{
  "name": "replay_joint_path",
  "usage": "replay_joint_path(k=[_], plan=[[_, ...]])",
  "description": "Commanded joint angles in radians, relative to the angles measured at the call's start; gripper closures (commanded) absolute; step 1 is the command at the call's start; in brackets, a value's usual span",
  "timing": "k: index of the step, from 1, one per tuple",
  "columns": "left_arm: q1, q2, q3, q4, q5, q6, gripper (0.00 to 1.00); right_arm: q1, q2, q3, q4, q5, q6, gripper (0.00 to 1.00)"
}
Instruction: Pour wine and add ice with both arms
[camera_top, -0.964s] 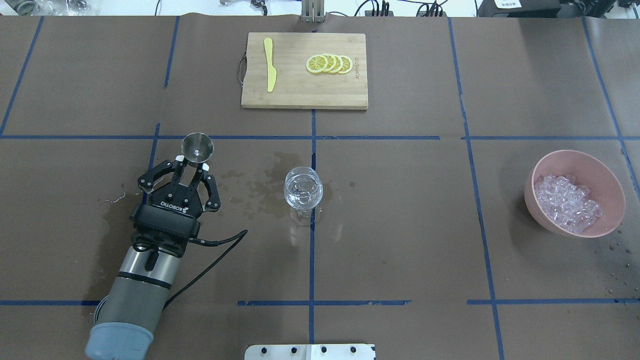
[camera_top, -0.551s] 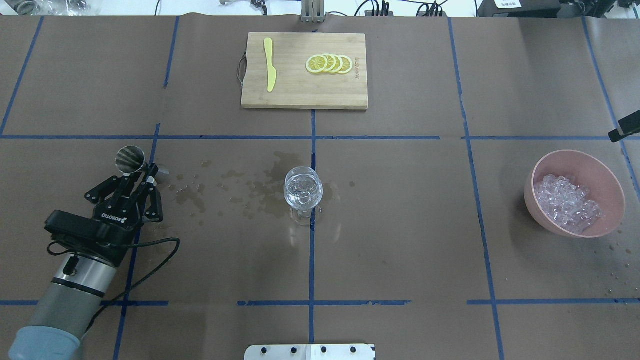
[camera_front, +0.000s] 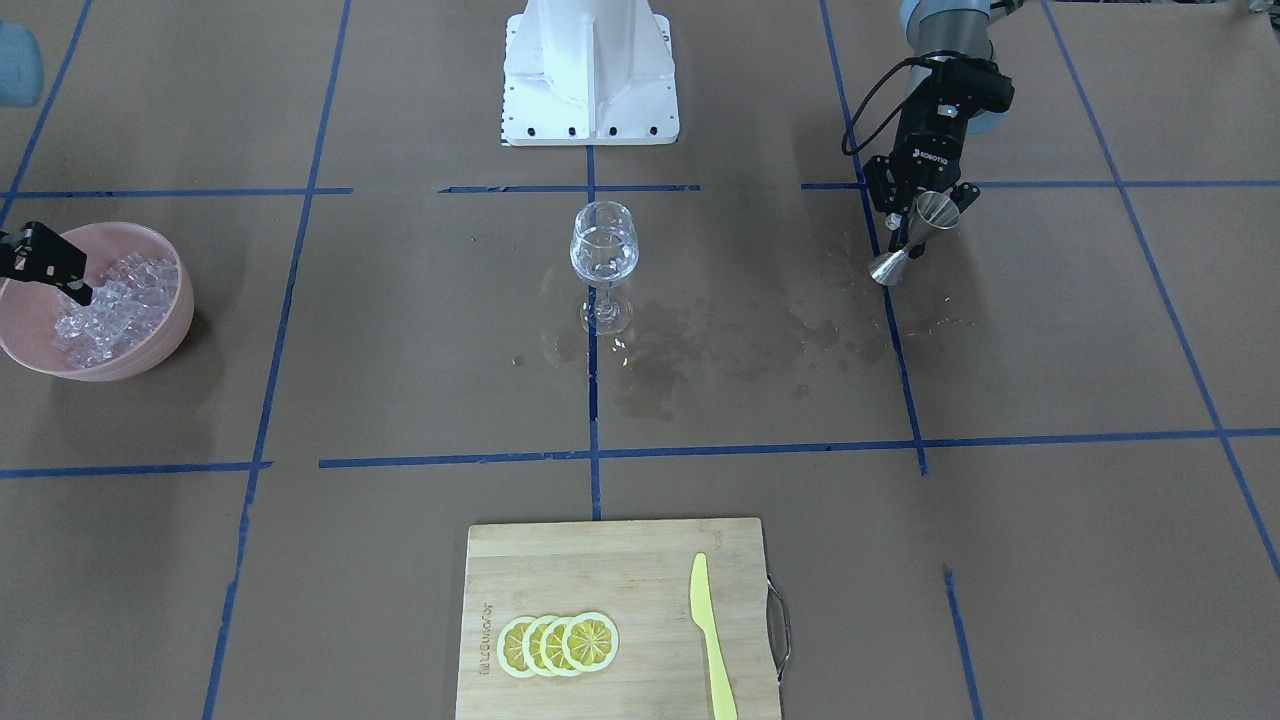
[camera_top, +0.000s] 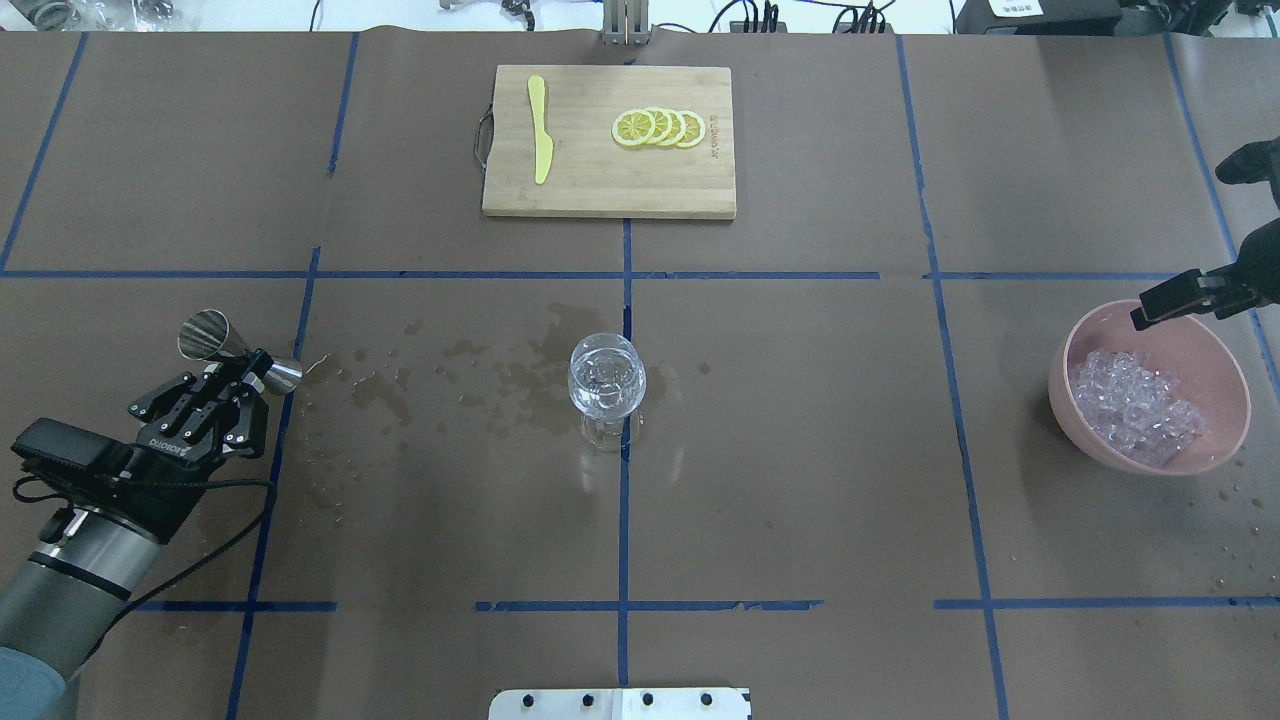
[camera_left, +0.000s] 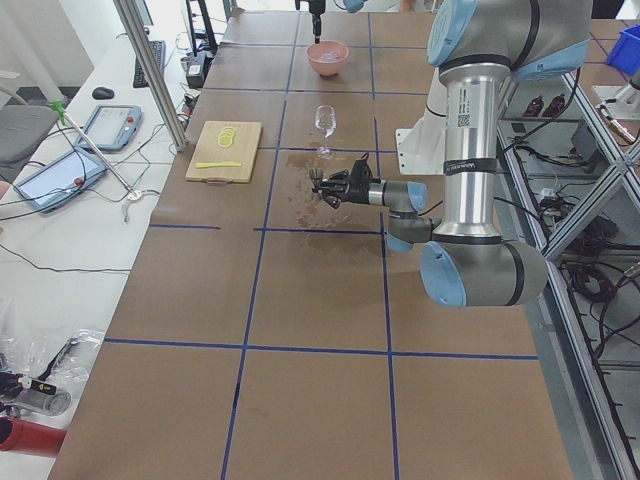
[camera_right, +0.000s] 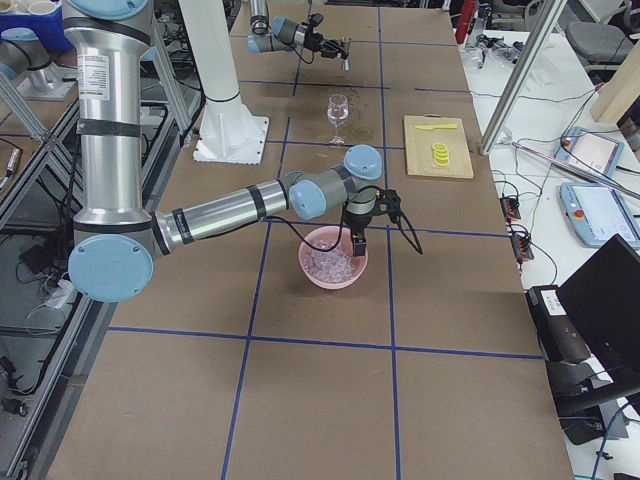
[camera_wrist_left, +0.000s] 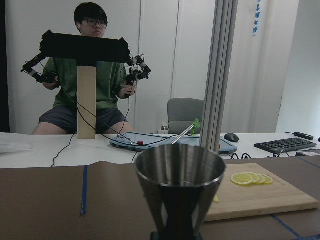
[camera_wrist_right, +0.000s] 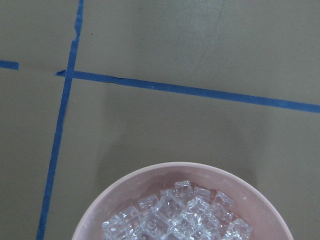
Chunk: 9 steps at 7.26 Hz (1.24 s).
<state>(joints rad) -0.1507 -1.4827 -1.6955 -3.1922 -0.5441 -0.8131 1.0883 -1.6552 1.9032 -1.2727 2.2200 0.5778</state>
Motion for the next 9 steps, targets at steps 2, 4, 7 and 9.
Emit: replay_joint_path(k=[2,4,7,9], plan=[[-0.007,0.024,0.077,-0.003,-0.014,-0.081,1.00,-0.088,-0.150,-0.013,0.213,-0.036,0.167,0.01],[-0.007,0.022,0.080,-0.003,-0.014,-0.081,1.00,-0.126,-0.140,-0.036,0.213,-0.040,0.238,0.04],[-0.007,0.021,0.083,-0.006,-0.011,-0.081,1.00,-0.131,-0.088,-0.058,0.213,-0.045,0.249,0.14],[-0.007,0.021,0.083,-0.006,-0.011,-0.081,1.00,-0.130,-0.064,-0.082,0.213,-0.056,0.249,0.42]])
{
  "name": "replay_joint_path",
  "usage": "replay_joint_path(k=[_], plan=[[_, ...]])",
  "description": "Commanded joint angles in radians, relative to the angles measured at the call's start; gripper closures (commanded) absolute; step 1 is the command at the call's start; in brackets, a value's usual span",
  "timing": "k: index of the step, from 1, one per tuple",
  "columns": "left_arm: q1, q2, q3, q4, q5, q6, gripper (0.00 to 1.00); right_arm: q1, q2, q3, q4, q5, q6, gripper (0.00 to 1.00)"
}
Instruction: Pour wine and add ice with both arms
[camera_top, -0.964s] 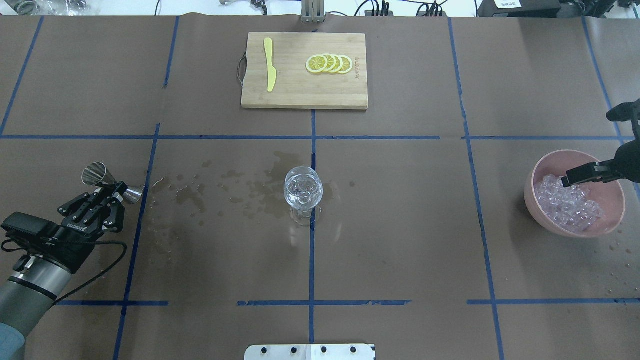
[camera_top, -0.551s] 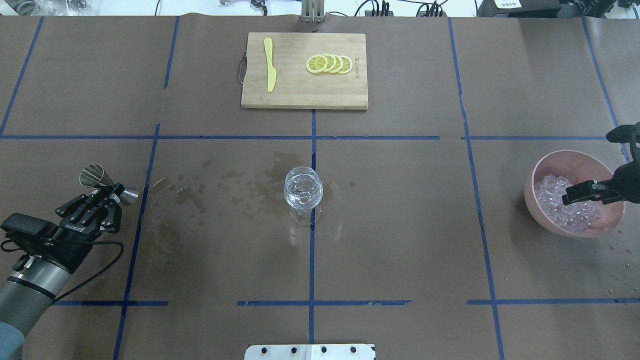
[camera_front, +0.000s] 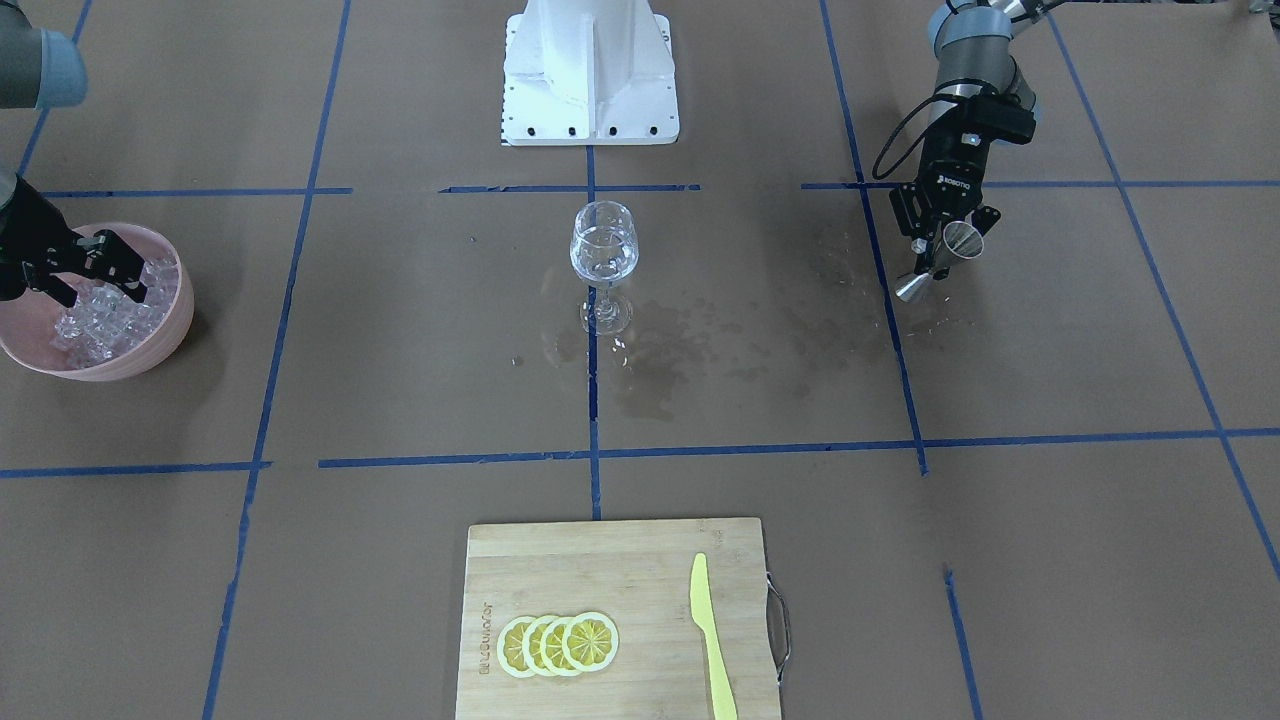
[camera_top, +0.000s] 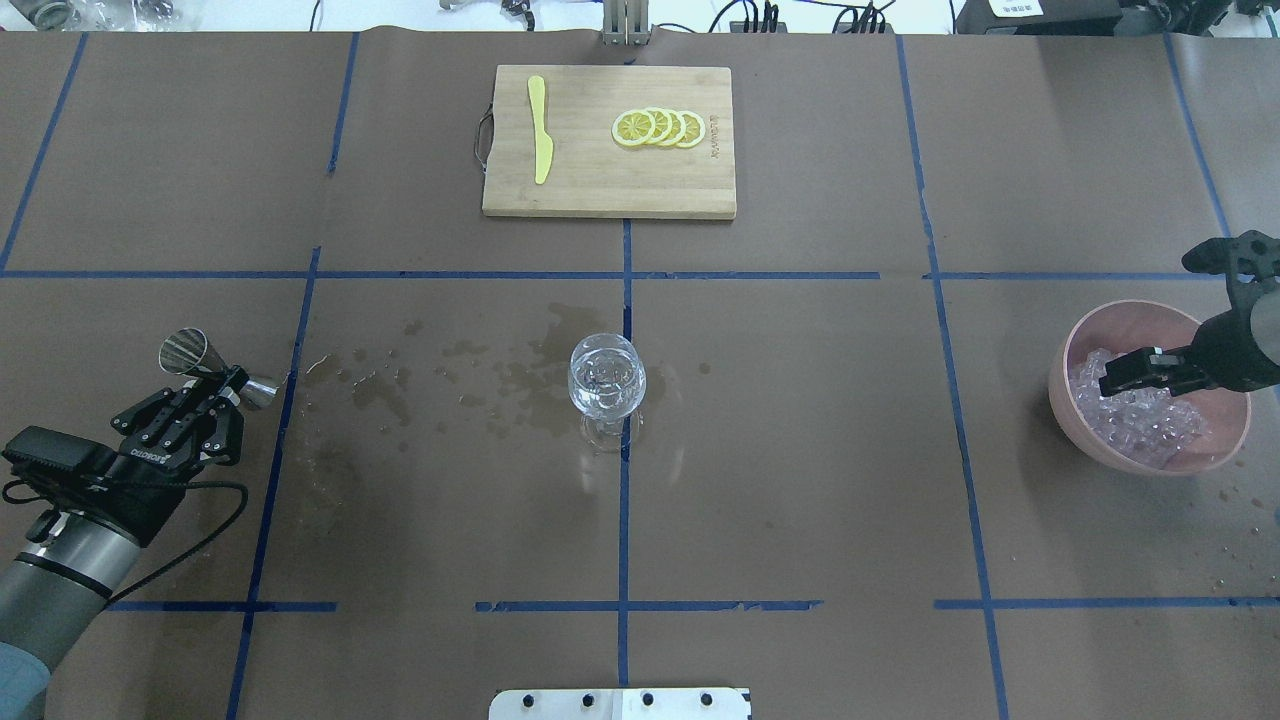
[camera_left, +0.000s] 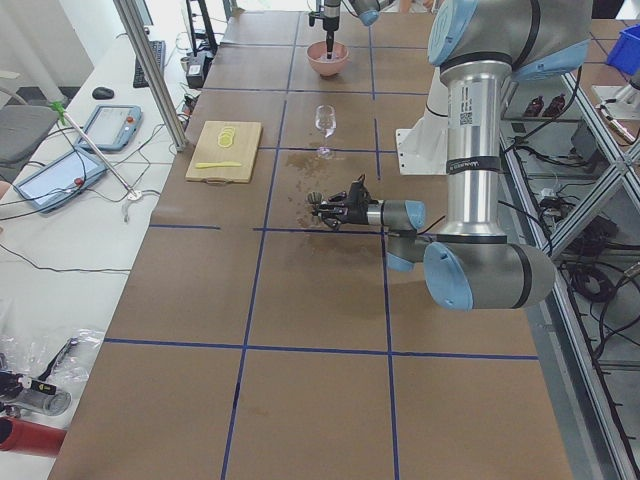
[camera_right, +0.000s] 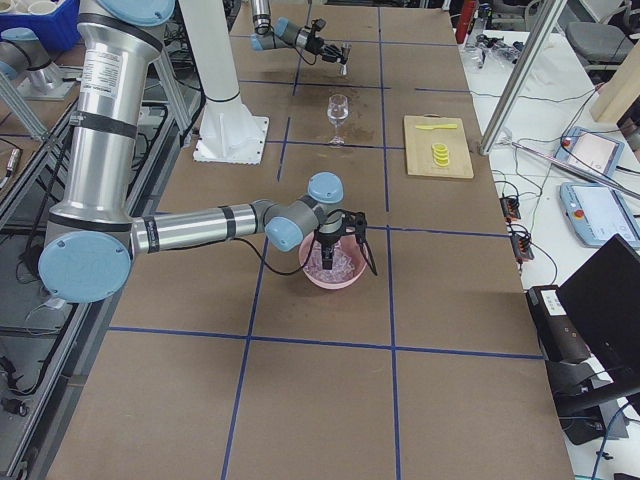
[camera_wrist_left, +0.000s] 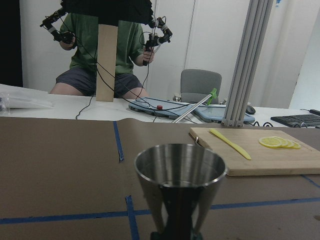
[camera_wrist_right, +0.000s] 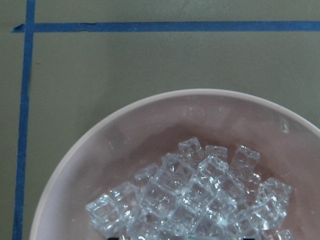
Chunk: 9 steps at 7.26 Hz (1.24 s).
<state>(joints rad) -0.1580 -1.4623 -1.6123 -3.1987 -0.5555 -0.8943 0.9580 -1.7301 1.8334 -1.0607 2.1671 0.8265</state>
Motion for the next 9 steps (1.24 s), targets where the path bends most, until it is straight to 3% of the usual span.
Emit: replay_joint_path(k=[1,3,4,7,9], plan=[[0.000,0.002,0.003,0.000,0.000,0.000,1.00,0.001,0.004,-0.011,0.001,-0.001,-0.001,0.66],[0.000,0.002,0.003,-0.001,0.000,-0.005,1.00,0.004,-0.008,-0.010,0.001,0.000,-0.003,0.79],[0.000,0.002,0.003,-0.001,0.000,-0.005,1.00,0.004,-0.014,-0.002,0.001,0.007,-0.003,1.00],[-0.002,0.057,0.029,0.003,-0.004,-0.081,1.00,0.027,-0.011,0.096,-0.016,0.025,0.000,1.00],[0.000,0.056,0.072,0.005,-0.029,-0.168,1.00,0.108,0.067,0.131,-0.103,0.092,0.002,1.00]])
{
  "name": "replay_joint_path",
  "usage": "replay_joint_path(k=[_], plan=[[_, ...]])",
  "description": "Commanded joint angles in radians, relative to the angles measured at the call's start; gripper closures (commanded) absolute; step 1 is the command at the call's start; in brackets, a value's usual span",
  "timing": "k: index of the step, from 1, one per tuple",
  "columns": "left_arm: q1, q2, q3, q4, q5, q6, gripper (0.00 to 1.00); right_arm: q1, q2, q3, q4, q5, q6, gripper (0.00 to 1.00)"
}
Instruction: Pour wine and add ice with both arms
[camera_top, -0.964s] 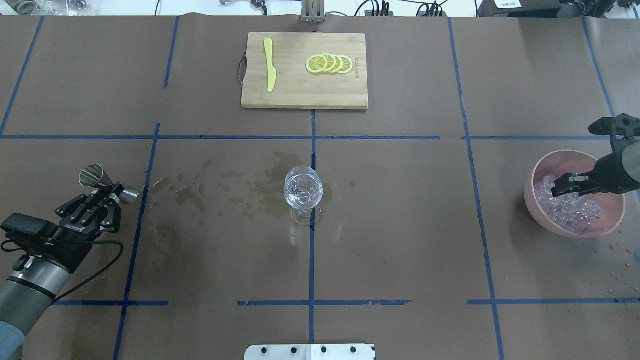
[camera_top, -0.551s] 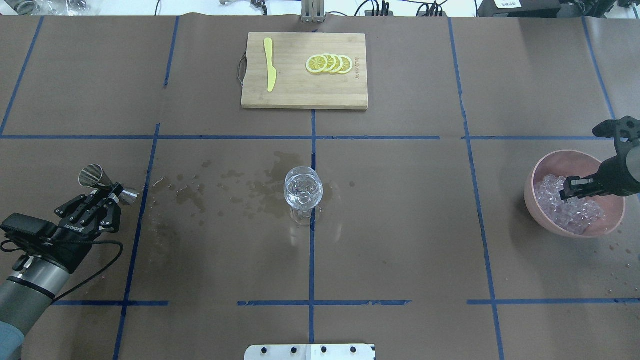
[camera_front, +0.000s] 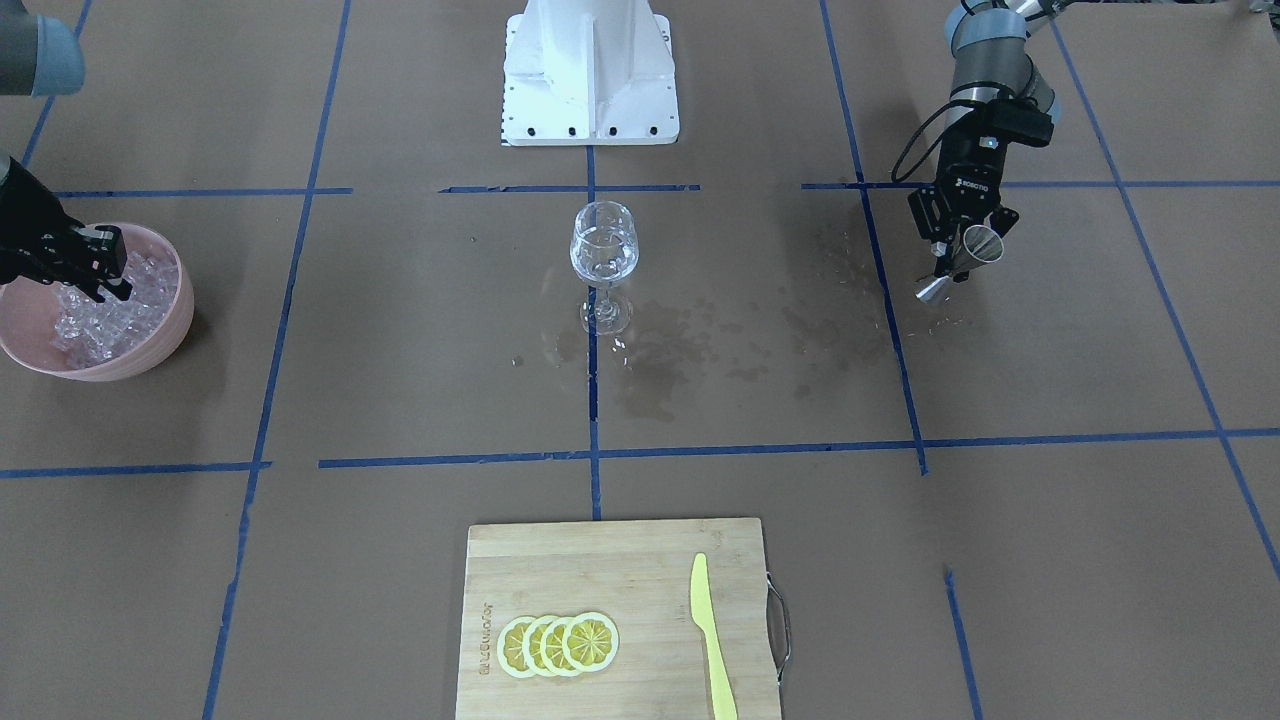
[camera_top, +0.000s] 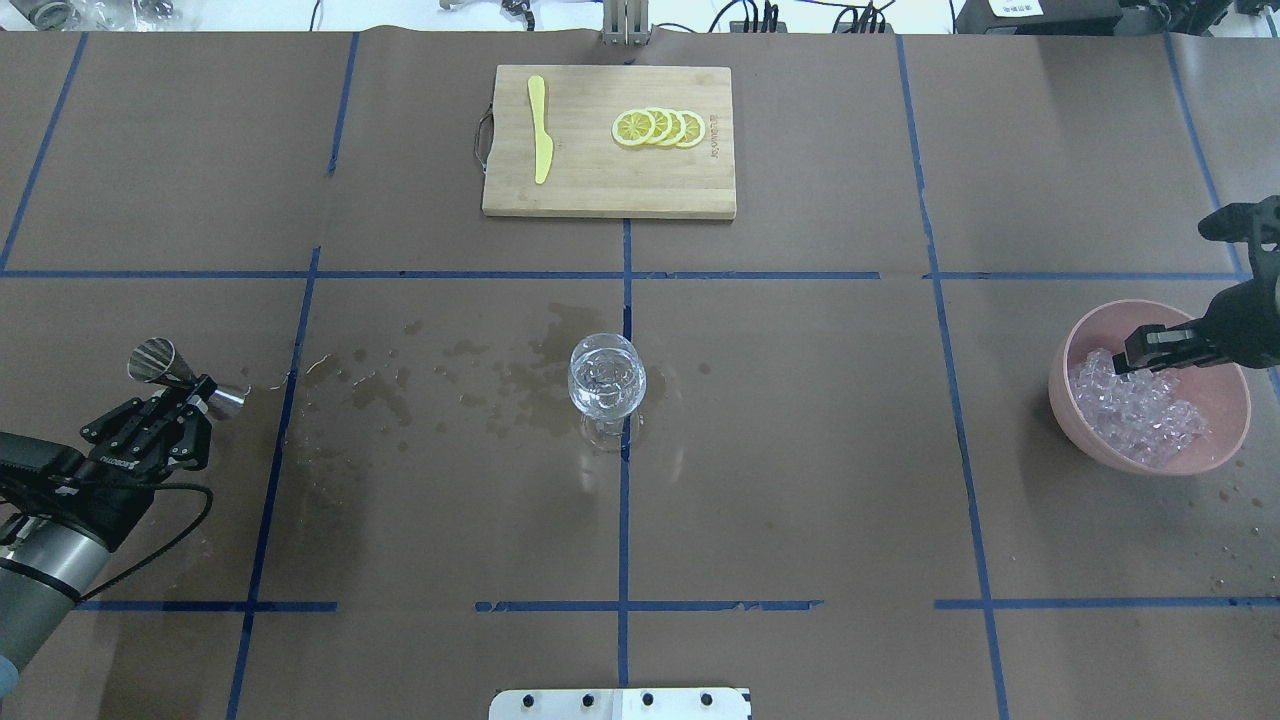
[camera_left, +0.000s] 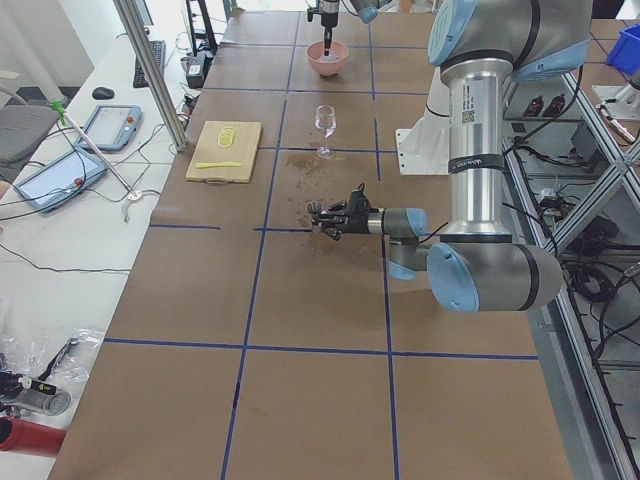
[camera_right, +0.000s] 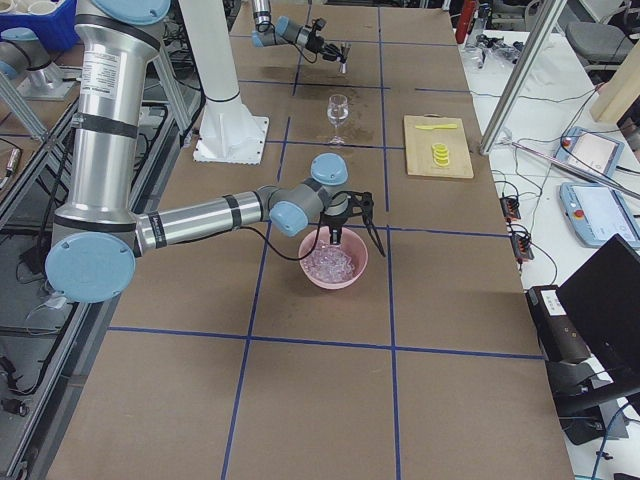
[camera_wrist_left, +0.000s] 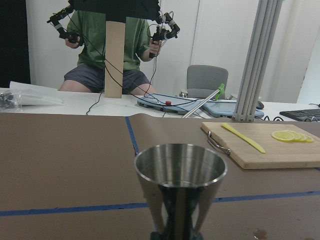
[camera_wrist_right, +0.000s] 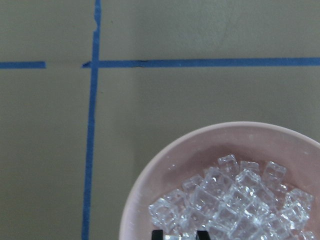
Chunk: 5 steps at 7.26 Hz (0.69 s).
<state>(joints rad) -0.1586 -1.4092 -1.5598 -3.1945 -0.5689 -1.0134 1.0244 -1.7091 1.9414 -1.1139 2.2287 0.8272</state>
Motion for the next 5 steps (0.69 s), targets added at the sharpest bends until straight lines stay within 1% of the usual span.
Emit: replay_joint_path(k=[1,3,4,5], plan=[[0.002,0.002,0.052,0.001,-0.016,-0.069,1.00,0.042,0.113,0.043,-0.131,0.029,0.007,1.00],[0.002,0.004,0.055,0.005,-0.014,-0.056,1.00,0.043,0.291,0.065,-0.310,0.022,0.073,1.00],[0.001,0.016,0.060,0.010,-0.013,-0.025,1.00,0.036,0.340,0.074,-0.343,0.019,0.126,1.00],[0.001,0.027,0.058,0.010,-0.006,-0.007,1.00,0.007,0.383,0.074,-0.346,0.013,0.209,1.00]])
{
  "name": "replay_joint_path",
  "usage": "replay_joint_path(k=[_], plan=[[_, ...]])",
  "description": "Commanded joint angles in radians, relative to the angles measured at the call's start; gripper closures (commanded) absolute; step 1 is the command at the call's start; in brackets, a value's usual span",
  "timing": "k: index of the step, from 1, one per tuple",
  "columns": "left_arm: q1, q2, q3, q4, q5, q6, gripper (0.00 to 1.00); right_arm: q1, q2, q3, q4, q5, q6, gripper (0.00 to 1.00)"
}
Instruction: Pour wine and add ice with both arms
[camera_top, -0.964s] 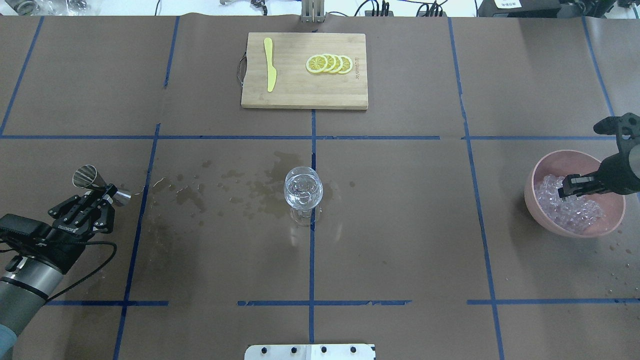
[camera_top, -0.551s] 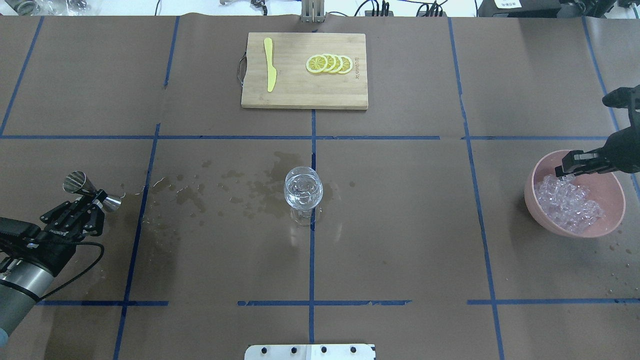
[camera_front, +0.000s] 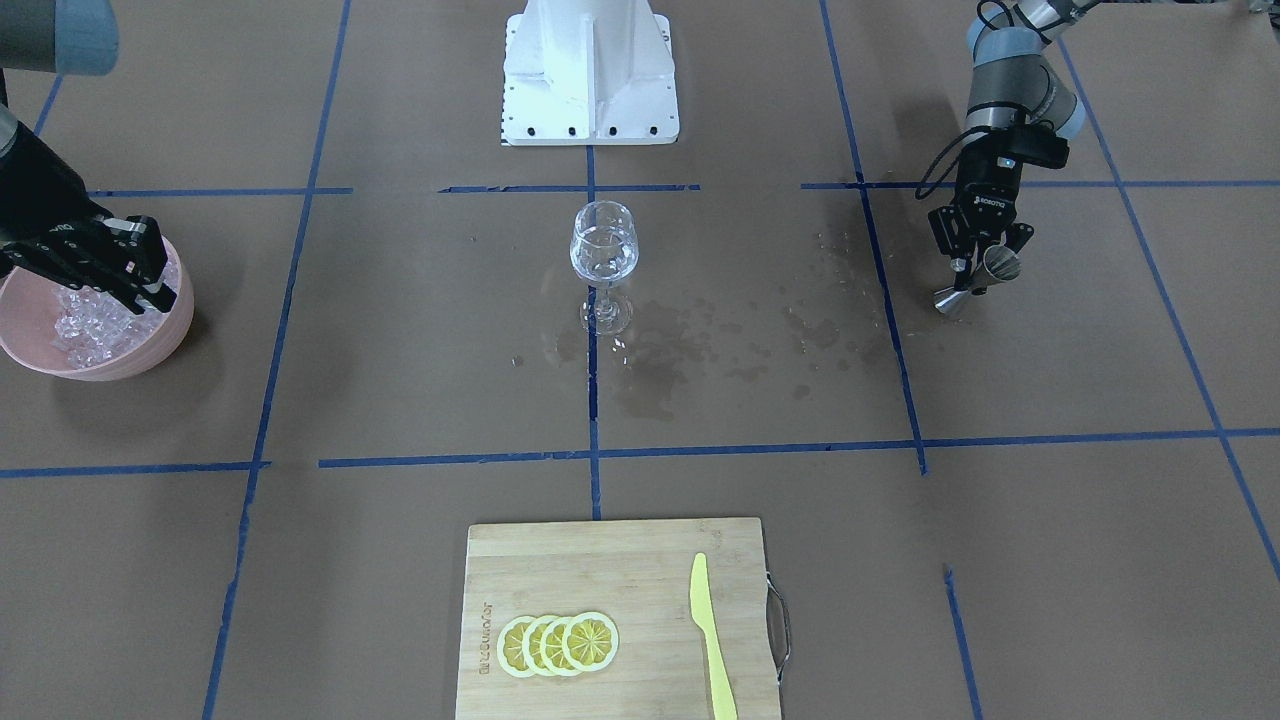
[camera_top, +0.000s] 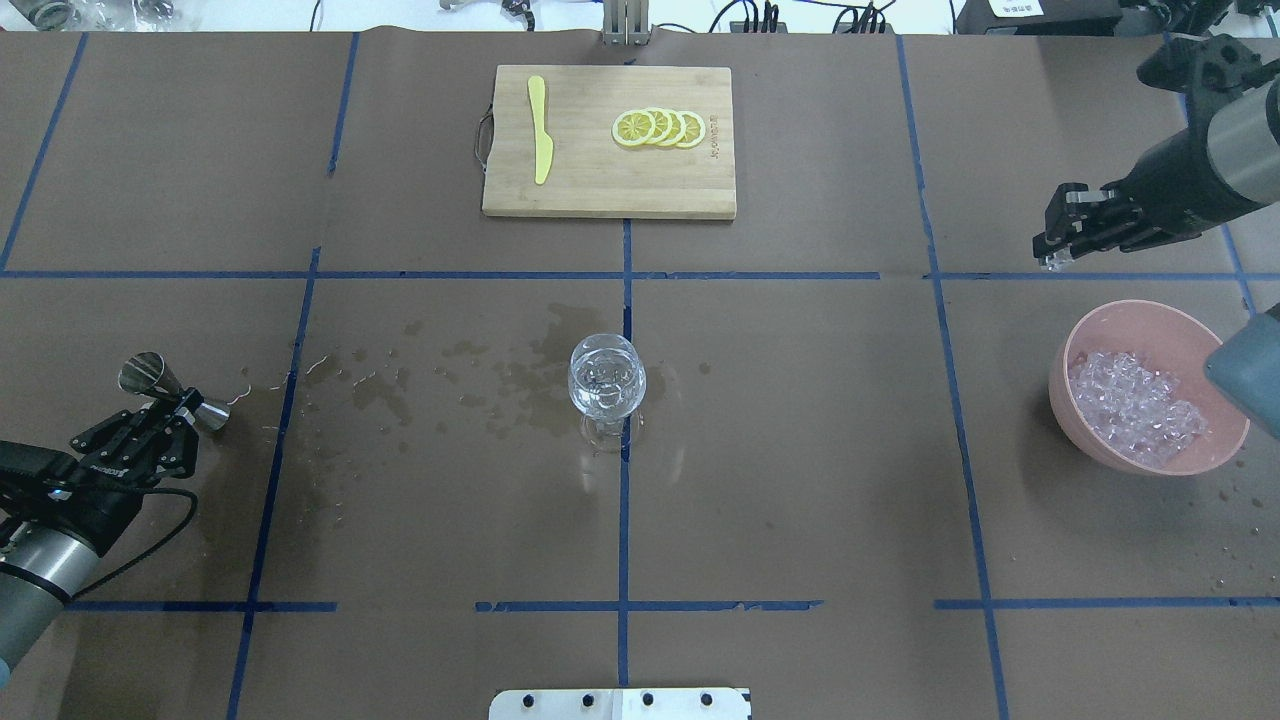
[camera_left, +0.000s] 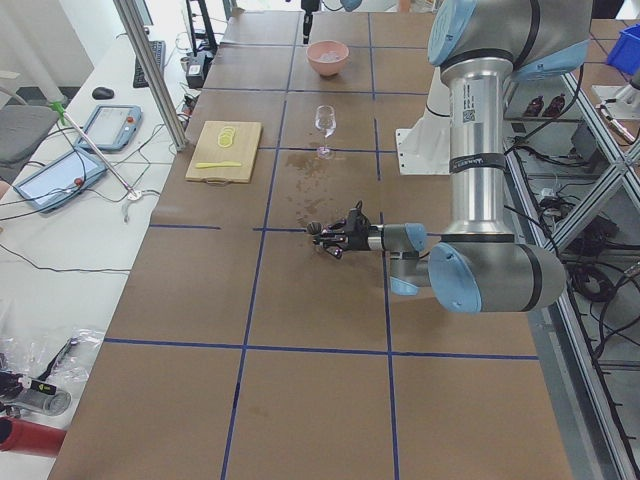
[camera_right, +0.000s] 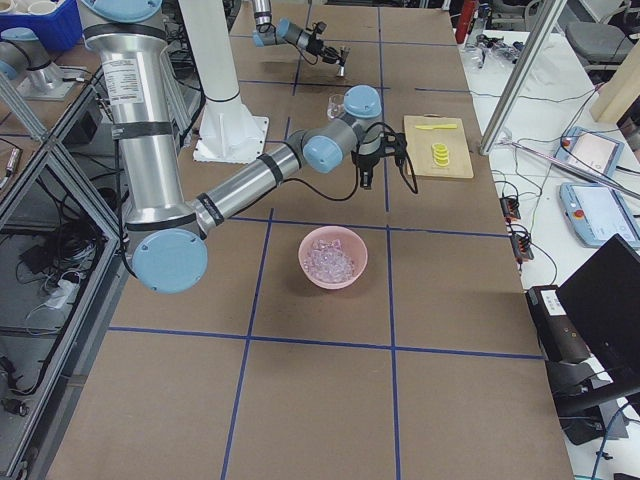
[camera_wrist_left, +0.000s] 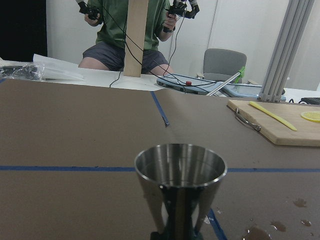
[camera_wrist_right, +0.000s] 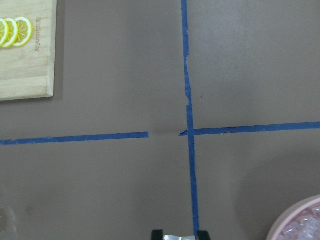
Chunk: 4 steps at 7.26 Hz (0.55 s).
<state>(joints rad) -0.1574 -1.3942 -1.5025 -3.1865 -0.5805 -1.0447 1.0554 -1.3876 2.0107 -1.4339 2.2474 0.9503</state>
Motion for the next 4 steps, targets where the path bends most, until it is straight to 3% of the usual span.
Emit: replay_joint_path(k=[1,2,4], plan=[[-0.001,0.020,0.007,0.003,0.010,0.028,1.00,-0.053,0.100,0.005,-0.029,-0.027,0.140,1.00],[-0.001,0.021,0.010,0.003,0.010,0.028,1.00,-0.092,0.134,0.005,-0.040,-0.052,0.209,1.00],[0.001,0.020,0.016,0.003,0.008,0.025,1.00,-0.123,0.252,0.013,-0.167,-0.075,0.257,1.00]])
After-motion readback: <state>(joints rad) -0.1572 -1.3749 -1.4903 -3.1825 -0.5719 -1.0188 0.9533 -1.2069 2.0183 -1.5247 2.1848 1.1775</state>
